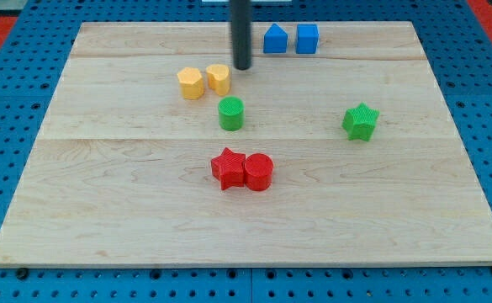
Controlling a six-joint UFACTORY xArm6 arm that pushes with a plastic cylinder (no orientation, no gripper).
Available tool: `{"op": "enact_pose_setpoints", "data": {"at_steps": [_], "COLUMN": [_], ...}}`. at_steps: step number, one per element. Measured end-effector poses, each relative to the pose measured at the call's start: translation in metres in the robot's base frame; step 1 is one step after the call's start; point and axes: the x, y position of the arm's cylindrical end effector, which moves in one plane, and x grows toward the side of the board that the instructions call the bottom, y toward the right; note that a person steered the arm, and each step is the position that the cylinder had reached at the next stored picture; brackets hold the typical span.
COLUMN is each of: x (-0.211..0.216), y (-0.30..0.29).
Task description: Move green star into green circle
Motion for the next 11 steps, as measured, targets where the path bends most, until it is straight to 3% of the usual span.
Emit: {"op": "enact_pose_setpoints", "data": {"at_steps": [1, 3, 4, 6, 9, 11], "x": [0.002, 0.07, 0.105, 0.109, 0.151, 0.144], "y": [0.079, 0.218, 0.223, 0.164, 0.183, 0.126]}}
